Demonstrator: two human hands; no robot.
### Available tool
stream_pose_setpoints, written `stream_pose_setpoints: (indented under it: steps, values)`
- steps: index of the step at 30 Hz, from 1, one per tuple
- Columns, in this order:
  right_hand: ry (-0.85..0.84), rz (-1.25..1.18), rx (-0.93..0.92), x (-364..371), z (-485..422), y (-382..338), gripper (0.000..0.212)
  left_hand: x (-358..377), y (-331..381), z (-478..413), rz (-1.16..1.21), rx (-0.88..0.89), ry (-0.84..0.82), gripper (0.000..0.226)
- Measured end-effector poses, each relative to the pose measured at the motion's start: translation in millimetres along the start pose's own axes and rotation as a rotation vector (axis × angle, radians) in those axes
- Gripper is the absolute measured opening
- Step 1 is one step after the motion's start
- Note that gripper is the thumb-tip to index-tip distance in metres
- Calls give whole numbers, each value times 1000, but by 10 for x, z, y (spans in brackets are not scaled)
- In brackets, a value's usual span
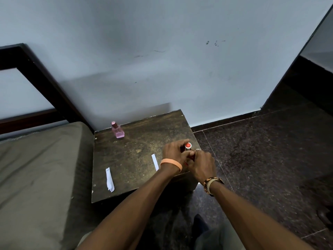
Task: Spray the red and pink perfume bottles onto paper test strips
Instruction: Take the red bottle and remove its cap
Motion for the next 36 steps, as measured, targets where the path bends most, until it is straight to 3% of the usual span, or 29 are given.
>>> stream_pose_setpoints:
  steps: [3,9,15,21,24,27,32,36]
  values:
    - [13,2,-15,-12,12,-20,11,8,-25,-8,32,7,-45,45]
    - [22,-9,16,-1,7,8,14,-38,-4,27,-83,67,37,28]
    - [23,23,6,5,0,12,7,16,81,6,-93,121,-38,45]
    - [48,10,-1,-26,8,-11,10,-57,21,14,-96,79,38,24]
    - [50,10,-5,-31,20,-20,12,-72,7,24,-101,65,57,34]
    - [42,24,-14,-21,18,-17,8,7,48,0,-141,130,-50,53]
    - [5,3,8,9,18,-19,14,-66,5,12,-98,131,1,33]
    - [21,15,-2,-6,17,-22,11,-59,37,52,-85,139,41,38]
Point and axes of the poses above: each hand's wrist, its own z-axis away from the middle knuckle, its own x-axis out of the palm, y = z × x, the point moved 9 cm from there along -z, towards the middle knuckle, and after that the axes turned 9 degrees about -z, right-handed, at the moved point
